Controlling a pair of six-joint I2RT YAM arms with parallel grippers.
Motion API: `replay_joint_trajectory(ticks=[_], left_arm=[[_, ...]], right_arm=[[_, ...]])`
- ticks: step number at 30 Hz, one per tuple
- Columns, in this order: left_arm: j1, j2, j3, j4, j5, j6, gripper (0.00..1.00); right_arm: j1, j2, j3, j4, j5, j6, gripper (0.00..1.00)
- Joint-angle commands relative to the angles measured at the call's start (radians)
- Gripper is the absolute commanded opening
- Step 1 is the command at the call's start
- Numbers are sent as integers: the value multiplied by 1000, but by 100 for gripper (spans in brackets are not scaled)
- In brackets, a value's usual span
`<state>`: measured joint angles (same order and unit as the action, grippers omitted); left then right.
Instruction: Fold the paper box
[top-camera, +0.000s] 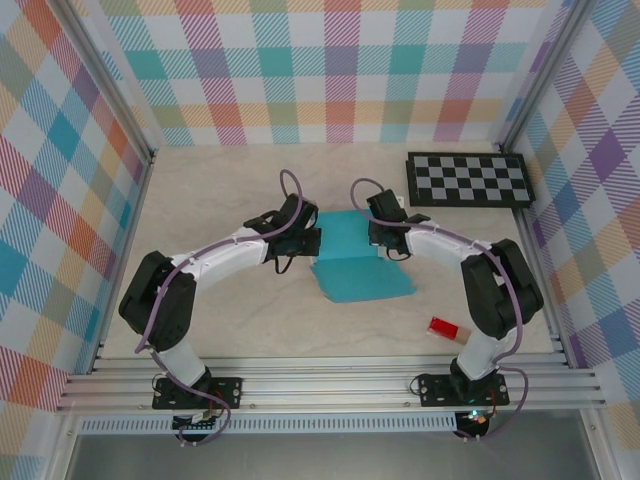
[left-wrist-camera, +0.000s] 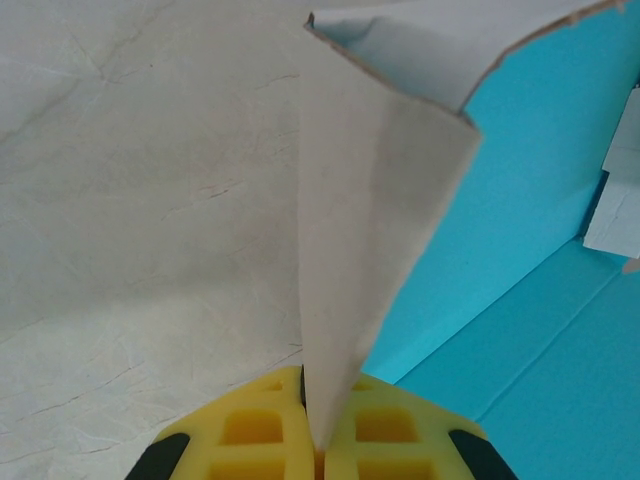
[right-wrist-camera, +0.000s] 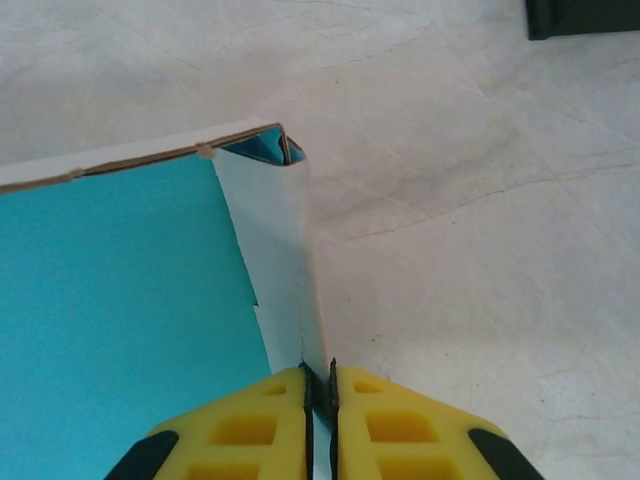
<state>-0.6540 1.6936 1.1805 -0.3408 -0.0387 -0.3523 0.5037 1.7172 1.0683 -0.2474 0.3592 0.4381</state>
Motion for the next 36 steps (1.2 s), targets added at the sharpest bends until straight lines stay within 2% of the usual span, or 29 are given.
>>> replay_joint_trajectory(ticks=[1, 5, 11, 13, 16, 19, 20, 22, 24, 26, 28, 33, 36], left_arm=[[-6, 0, -8, 22, 23, -12, 0], [-7, -2, -10, 18, 15, -8, 0], [-7, -9, -10, 17, 15, -6, 0], [-7, -14, -12, 19, 20, -10, 0], [-7, -21, -10, 11, 17, -11, 0], [-7, -29, -13, 8, 20, -12, 0], [-7, -31, -12, 8, 21, -13, 0], [-7, -33, -14, 8, 28, -13, 0], [-7, -34, -14, 6, 33, -13, 0], [-7, -34, -11, 6, 37, -13, 0], [-7, -32, -7, 3, 39, -10, 0], [-7, -33, -5, -5, 31, -4, 0], [-7, -33, -9, -3, 30, -4, 0]], right_arm=[[-1, 8, -52, 20, -178, -49, 21], [-3, 10, -67, 40, -239, -75, 21], [-19, 16, -64, 21, -206, -74, 6], [-19, 38, -46, -8, -146, -72, 3], [-19, 104, 24, -149, 27, -26, 0], [-19, 126, 26, -174, 91, 9, 1], [-19, 126, 21, -169, 91, 12, 5], [-20, 120, 6, -136, 65, 4, 22], [-24, 110, -10, -95, 15, -2, 24], [-41, 111, -14, -71, -45, 4, 23], [-60, 121, -10, -69, -75, 15, 18], [-82, 137, 9, -112, -52, 14, 5], [-85, 145, 25, -145, -25, 15, 4]])
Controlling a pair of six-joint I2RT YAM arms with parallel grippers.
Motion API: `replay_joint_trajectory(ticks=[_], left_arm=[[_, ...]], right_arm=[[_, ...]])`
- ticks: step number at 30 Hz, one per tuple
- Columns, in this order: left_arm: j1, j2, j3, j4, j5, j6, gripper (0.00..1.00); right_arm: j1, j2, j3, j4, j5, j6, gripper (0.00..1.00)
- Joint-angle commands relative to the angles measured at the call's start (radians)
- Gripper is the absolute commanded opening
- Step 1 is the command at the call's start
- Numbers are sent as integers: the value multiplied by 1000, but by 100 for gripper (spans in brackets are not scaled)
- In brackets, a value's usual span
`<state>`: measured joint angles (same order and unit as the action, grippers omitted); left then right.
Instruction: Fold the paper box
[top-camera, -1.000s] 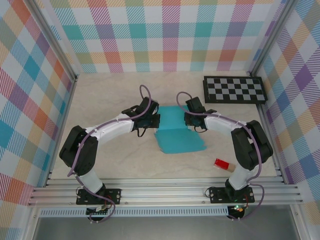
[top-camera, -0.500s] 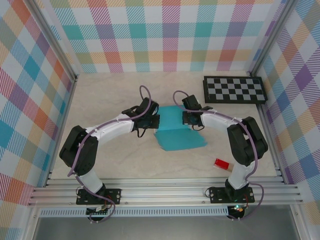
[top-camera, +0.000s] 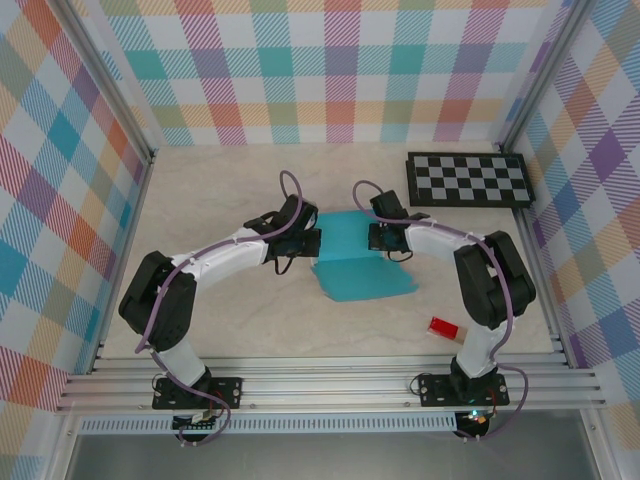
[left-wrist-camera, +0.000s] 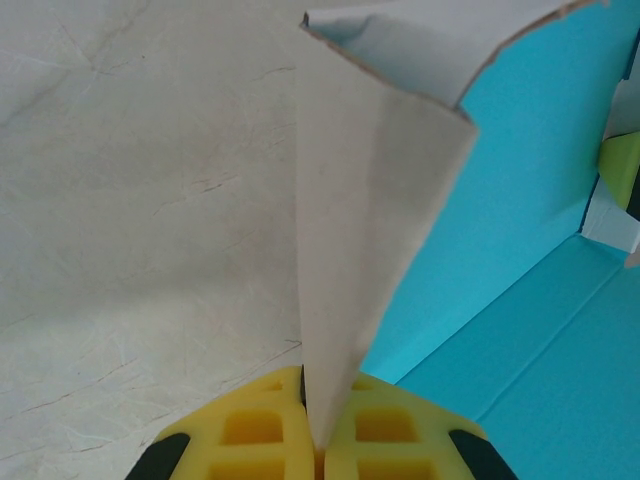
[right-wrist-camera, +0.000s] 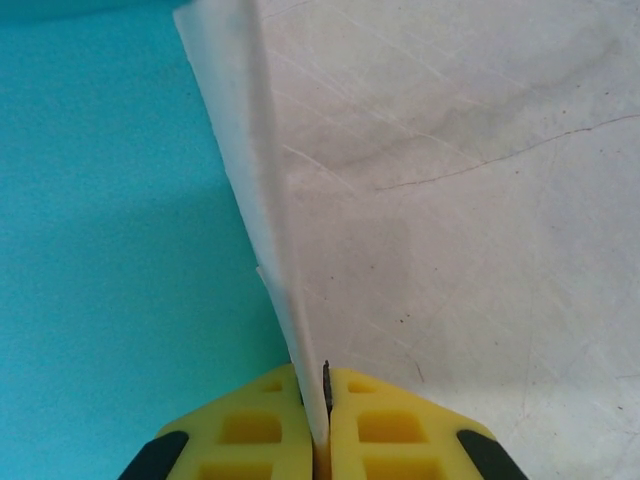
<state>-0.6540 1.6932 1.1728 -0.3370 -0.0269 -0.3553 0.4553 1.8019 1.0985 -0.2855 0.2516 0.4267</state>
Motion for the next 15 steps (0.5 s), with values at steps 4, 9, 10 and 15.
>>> replay_joint_trajectory(ticks=[4, 9, 10, 15], left_arm=[[-7, -23, -1, -3, 20, -5, 0], [-7, -9, -1, -11, 6, 4, 0], [-6, -10, -2, -12, 0, 6, 0], [-4, -7, -4, -19, -20, 18, 0]], right_arm=[[-40, 47, -12, -100, 54, 32, 17], [-68, -10, -44, -51, -55, 42, 37], [-74, -24, -47, -50, -67, 43, 38], [-107, -78, -55, -51, -134, 30, 47]])
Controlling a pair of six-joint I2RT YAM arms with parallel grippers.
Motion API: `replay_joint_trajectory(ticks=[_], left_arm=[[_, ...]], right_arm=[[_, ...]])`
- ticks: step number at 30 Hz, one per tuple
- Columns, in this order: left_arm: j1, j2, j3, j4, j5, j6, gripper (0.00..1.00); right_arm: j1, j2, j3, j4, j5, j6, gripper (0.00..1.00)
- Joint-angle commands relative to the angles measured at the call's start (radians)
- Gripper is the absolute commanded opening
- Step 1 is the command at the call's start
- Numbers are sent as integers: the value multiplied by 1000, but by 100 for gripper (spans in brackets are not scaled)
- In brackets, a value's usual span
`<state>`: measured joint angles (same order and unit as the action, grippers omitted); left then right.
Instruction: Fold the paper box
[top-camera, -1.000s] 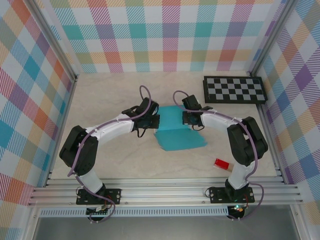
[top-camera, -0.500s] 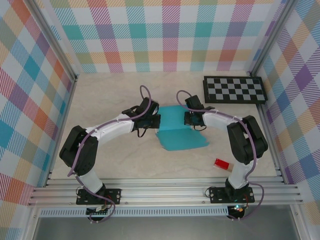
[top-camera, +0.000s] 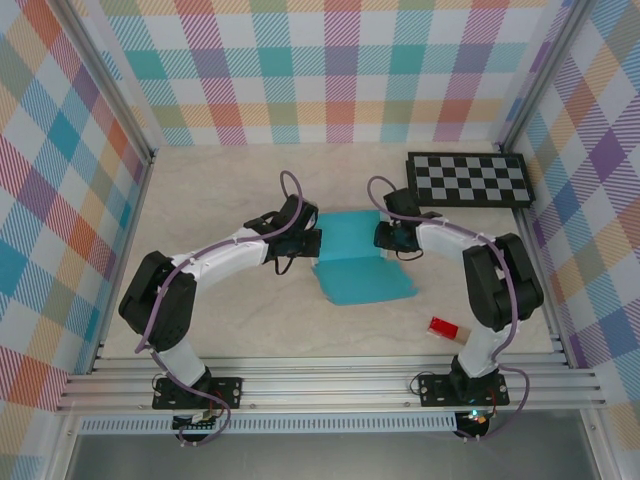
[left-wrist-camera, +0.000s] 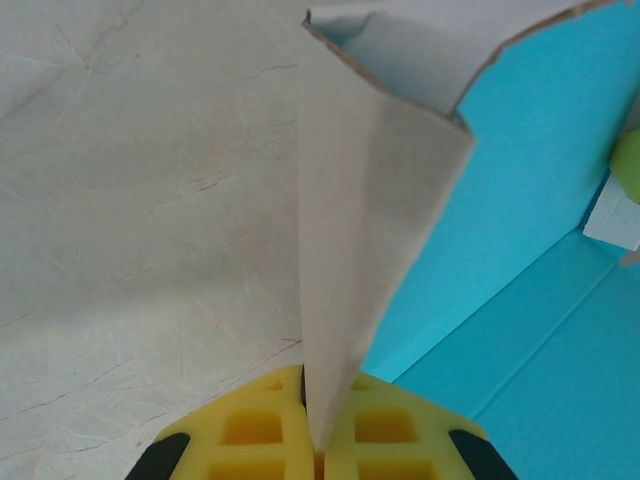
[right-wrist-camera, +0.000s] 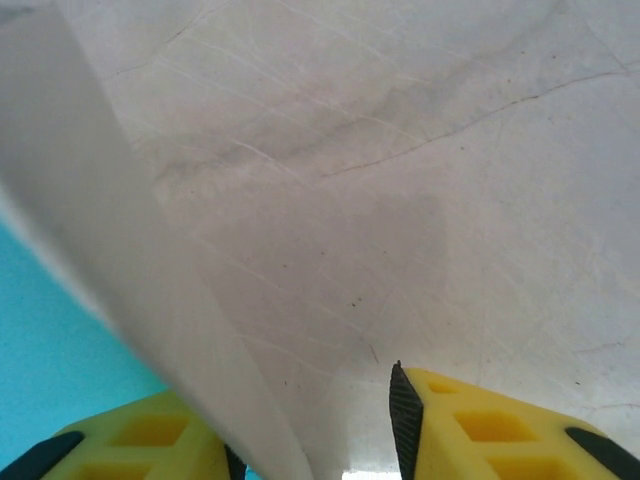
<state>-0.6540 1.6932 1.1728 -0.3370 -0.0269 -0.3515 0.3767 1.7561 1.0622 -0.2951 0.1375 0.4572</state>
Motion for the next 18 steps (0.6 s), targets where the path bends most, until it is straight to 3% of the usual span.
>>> replay_joint_trajectory(ticks=[1, 5, 14, 18], left_arm=[[-3, -5, -4, -18, -21, 15, 0], [3, 5, -4, -15, -26, 19, 0], [31, 17, 4, 10, -8, 55, 0], [40, 23, -23, 100, 13, 100, 0]], right_arm=[[-33, -44, -19, -40, -38, -5, 49], [-38, -97, -19, -30, -85, -34, 56], [-54, -205, -21, -65, -150, -116, 59], [-81, -271, -16, -69, -183, -175, 59]])
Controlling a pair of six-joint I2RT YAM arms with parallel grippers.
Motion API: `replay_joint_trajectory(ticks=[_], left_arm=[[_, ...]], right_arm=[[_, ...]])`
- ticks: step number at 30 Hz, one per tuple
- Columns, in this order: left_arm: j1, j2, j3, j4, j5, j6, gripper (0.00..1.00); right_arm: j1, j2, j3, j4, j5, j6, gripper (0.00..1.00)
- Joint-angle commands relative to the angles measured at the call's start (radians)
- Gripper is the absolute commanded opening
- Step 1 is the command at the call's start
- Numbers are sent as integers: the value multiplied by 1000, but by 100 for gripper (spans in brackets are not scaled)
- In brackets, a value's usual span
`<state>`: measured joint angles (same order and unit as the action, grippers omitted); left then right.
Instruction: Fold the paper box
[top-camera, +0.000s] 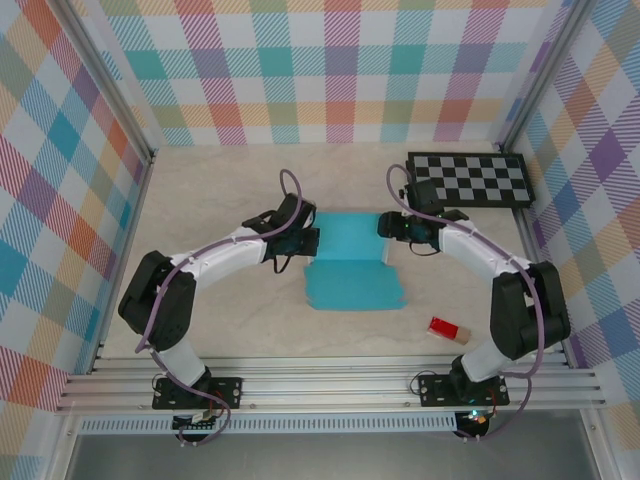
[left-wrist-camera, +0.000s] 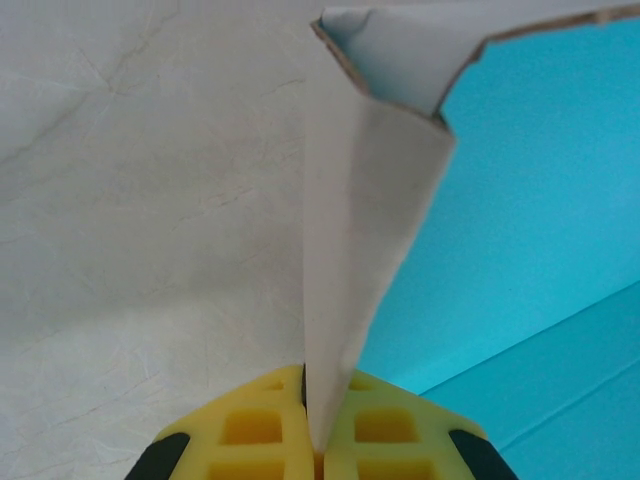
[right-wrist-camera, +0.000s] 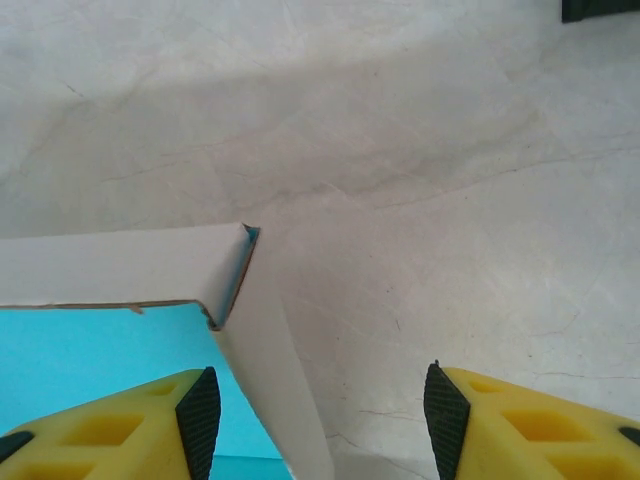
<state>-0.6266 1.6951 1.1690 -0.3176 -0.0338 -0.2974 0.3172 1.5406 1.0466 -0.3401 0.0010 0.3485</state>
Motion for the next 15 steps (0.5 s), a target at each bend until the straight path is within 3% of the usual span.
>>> replay_joint_trajectory(ticks=[1, 5, 9, 12, 15], left_arm=[[14, 22, -28, 101, 17, 59, 0], [18, 13, -93, 265, 32, 145, 0], [18, -6, -228, 575, 60, 260, 0], [18, 8, -337, 837, 85, 325, 0], [15, 36, -389, 978, 140, 381, 0]], right_arm=[[-29, -72, 13, -35, -62, -89, 59], [-36, -116, 96, -106, -82, -203, 58], [-36, -126, 189, -167, -89, -297, 58], [-37, -103, 235, -190, -264, -410, 57], [-37, -68, 262, -241, -493, -601, 56]])
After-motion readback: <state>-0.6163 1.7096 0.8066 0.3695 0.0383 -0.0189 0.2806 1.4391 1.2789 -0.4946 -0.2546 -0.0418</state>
